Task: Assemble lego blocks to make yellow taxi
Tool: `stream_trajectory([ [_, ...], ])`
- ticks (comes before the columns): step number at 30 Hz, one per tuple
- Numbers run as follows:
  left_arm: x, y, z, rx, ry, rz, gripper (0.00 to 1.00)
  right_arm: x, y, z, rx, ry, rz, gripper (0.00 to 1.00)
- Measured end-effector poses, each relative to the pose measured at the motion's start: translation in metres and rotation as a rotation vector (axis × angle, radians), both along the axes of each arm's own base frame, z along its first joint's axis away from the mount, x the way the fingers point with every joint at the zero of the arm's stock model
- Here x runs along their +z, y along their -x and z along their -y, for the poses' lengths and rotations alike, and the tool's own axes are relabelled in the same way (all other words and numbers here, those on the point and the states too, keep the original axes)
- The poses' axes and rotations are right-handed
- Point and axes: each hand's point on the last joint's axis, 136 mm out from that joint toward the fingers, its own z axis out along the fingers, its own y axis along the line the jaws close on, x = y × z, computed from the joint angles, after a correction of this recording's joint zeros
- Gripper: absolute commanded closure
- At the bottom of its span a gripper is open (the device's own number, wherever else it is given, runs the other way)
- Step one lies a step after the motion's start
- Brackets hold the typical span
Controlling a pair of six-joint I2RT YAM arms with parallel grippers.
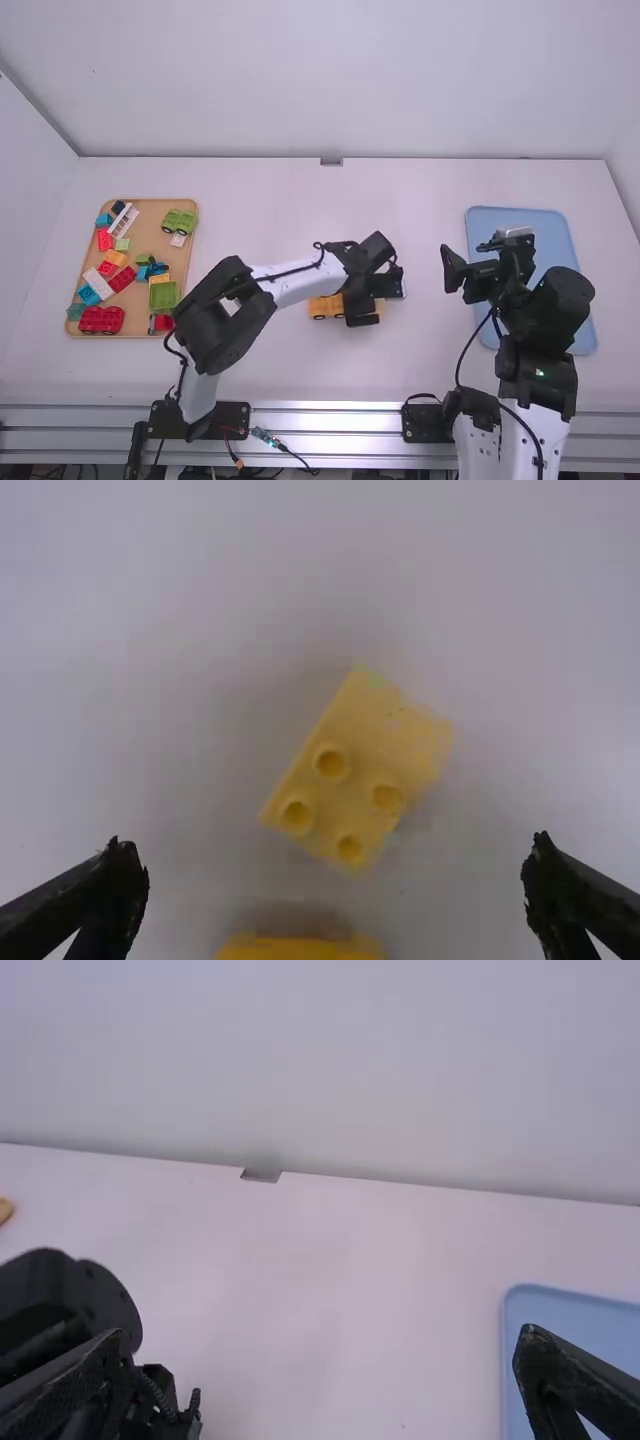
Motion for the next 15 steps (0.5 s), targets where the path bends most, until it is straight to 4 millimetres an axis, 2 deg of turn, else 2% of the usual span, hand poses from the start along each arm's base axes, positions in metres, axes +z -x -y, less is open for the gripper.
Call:
stream_trajectory([
  [1, 0.004, 0.000, 0.000, -0.008, 0.002, 0.001, 0.01, 0.000, 0.000, 0.000, -0.001, -0.001, 0.000, 0.01],
  [5, 0.046, 0.001, 0.000, -0.056, 0.061, 0.048, 0.01, 0.000, 0.000, 0.000, -0.002, -0.004, -0.001, 0.01],
  [7, 0.081, -0.004, -0.002, -0.072, 0.125, 0.115, 0.01, -0.001, 0.000, 0.000, -0.001, -0.004, -0.005, 0.01],
  [8, 0.083, -0.004, -0.002, -0.074, 0.130, 0.120, 0.01, -0.001, 0.000, 0.000, -0.001, -0.006, -0.008, 0.01],
  [10, 0.112, -0.005, -0.016, -0.083, 0.194, 0.179, 0.01, -0.004, 0.001, -0.001, 0.000, -0.011, -0.019, 0.01],
  [12, 0.123, -0.005, -0.028, -0.087, 0.234, 0.206, 0.01, -0.004, 0.002, -0.002, 0.011, -0.012, -0.021, 0.01],
  [15, 0.133, -0.007, -0.062, -0.068, 0.325, 0.255, 0.01, -0.001, 0.005, -0.015, 0.103, 0.027, 0.014, 0.01],
])
